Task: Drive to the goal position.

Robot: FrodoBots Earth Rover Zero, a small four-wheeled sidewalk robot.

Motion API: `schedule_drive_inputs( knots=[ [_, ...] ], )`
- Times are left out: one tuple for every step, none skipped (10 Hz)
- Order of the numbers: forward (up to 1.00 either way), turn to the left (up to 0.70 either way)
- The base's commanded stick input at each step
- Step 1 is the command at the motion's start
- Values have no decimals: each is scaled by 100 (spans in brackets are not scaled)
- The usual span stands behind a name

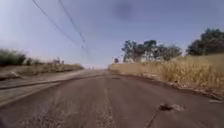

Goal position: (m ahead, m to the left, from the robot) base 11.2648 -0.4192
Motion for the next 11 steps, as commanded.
schedule_drive_inputs(
  knots=[
    [100, 0],
    [100, 0],
    [100, 0],
    [100, 0],
    [100, 0],
    [100, 0],
    [100, 0],
    [100, 0],
    [100, 0],
    [100, 1],
    [100, 17]
  ],
)
